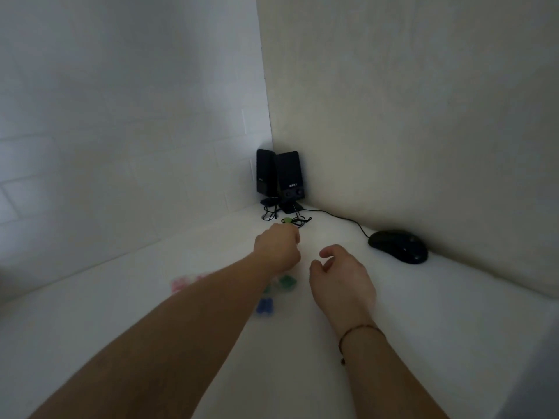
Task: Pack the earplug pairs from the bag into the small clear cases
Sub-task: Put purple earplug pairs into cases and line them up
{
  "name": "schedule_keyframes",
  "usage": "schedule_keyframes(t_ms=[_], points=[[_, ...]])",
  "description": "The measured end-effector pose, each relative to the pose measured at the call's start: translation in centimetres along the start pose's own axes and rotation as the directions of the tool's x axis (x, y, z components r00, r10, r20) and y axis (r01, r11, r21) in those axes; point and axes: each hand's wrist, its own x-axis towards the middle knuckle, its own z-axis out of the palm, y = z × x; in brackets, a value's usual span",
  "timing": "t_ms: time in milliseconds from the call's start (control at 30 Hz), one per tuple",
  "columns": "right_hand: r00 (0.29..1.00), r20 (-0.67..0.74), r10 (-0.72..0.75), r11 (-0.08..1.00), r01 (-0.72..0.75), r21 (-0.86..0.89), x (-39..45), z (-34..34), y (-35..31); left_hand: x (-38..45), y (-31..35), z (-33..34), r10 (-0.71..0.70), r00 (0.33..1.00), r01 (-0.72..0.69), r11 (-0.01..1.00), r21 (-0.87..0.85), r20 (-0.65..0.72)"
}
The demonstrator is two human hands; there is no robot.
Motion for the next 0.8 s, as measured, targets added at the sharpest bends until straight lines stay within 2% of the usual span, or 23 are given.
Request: schedule_keyframes(t_ms=[67,167,300,433,467,533,633,700,800], points=[[1.0,-0.011,-0.003,1.0,0.003,-0.002,0.1,0.0,0.0,0.0,0.0,-0.2,0.071,0.997,-0.072,0.993,-0.092,-0.02],[0.998,-0.032,-0.056,0.998,0.057,0.021,0.2,-0.2,0.2,-1.3,0.2,-1.2,0.198,0.98,-0.186,0.915,-0.357,-0.004],[0.957,-0.076,-0.281,0.933,0.291,0.211,-0.1,-0.5,-0.2,-4.7,-1.1,-4.2,0.302,0.948,-0.182,0.779,-0.6,0.104],[0.905,-0.086,-0.416,0.815,0.413,0.406,-1.8,-1.3,-2.1,-8.7,-3.6,-8.0,0.257,0.964,-0.124,0.651,-0.749,0.063],[0.889,-0.109,-0.446,0.773,0.443,0.454,-2.6,-1.5,-2.9,-9.8,-4.4,-8.9,0.238,0.969,-0.1,0.604,-0.791,0.059],[0.841,-0.16,-0.517,0.661,0.511,0.549,-4.3,-1.8,-4.9,-12.1,-6.3,-10.5,0.257,0.96,-0.012,0.428,-0.904,0.109],[0.769,-0.181,-0.613,0.566,0.587,0.579,-6.8,-2.0,-8.2,-15.6,-9.4,-11.6,0.391,0.903,0.126,0.15,-0.981,0.176],[0.728,-0.181,-0.661,0.542,0.631,0.555,-8.1,-1.6,-10.4,-17.3,-11.3,-11.7,0.374,0.919,0.116,0.045,-0.992,0.125],[0.685,-0.153,-0.712,0.527,0.665,0.53,-9.5,-0.2,-13.3,-18.7,-13.7,-11.7,0.255,0.967,0.033,-0.065,-0.997,0.015]])
